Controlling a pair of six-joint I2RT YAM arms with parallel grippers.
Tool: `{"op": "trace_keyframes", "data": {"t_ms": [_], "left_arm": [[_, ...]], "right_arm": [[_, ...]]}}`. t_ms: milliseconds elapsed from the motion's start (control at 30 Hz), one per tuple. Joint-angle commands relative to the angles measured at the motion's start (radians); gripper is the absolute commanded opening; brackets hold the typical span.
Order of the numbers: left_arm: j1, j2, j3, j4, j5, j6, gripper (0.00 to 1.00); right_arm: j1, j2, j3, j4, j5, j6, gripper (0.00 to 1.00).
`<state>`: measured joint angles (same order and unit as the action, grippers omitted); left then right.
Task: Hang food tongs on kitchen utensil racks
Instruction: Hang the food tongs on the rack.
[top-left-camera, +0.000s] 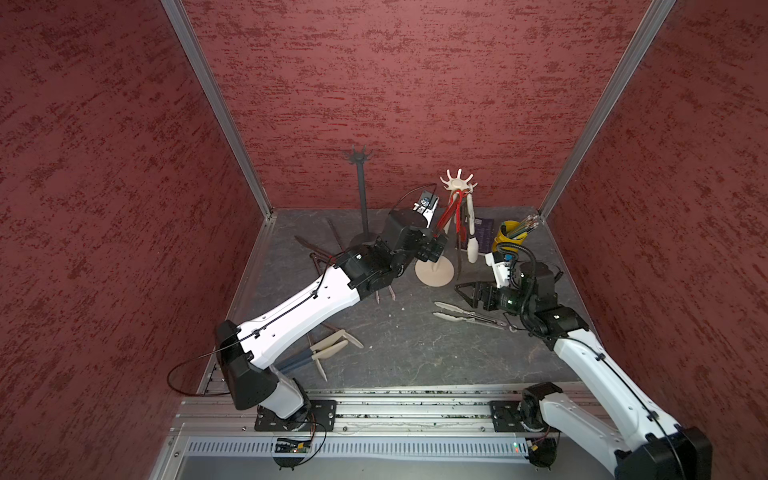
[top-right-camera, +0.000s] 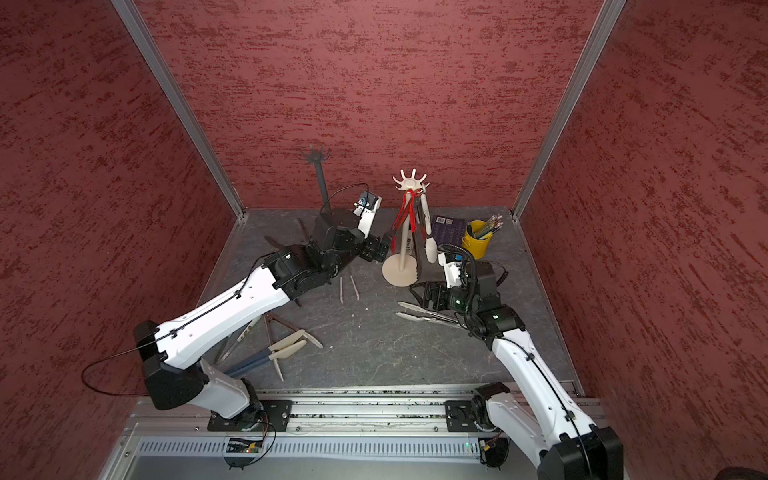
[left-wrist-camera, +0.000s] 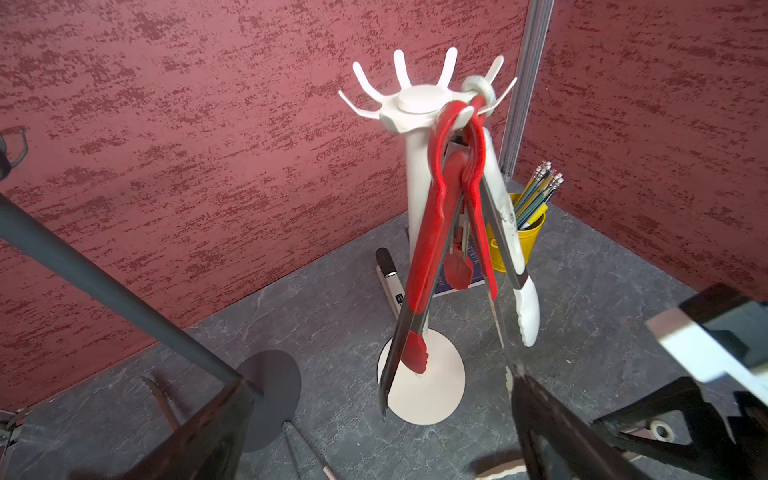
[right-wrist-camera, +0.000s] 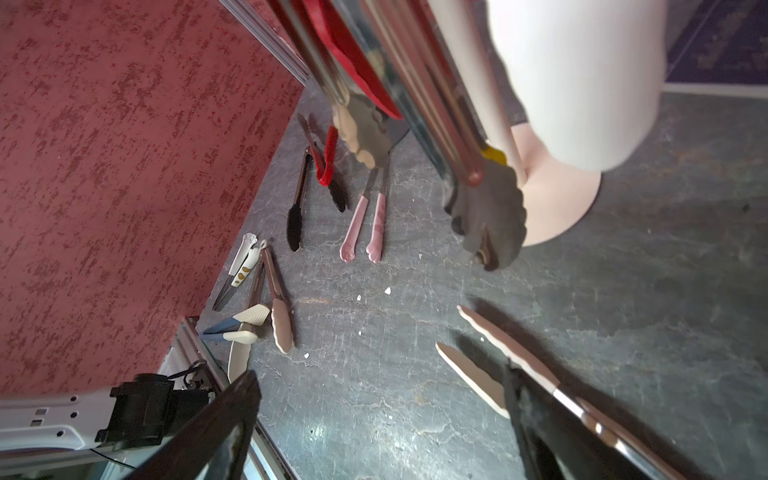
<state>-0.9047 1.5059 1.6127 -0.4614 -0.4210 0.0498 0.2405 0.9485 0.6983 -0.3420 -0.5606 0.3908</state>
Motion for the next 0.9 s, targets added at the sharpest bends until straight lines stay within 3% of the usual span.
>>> {"op": "trace_keyframes", "data": {"t_ms": [0,500,867], "left_arm": [[-0.005,-0.058,-0.038,0.032,0.04,-0.024,1.0],[-0.031,-0.285,-0.232,0.026,0.086,-0.027,1.0],[-0.037,-0.358,-0.295,-0.028,0.107,-0.04,1.0]], "right_arm": [[0.005,0.014,0.03,-0.059,0.04,0.1,0.91],[0.005,-0.013,-0.028,-0.179,0.056,0.463,0.8],[0.005,-0.036,-0.147,-0.189,0.077,0.565,0.77]]}}
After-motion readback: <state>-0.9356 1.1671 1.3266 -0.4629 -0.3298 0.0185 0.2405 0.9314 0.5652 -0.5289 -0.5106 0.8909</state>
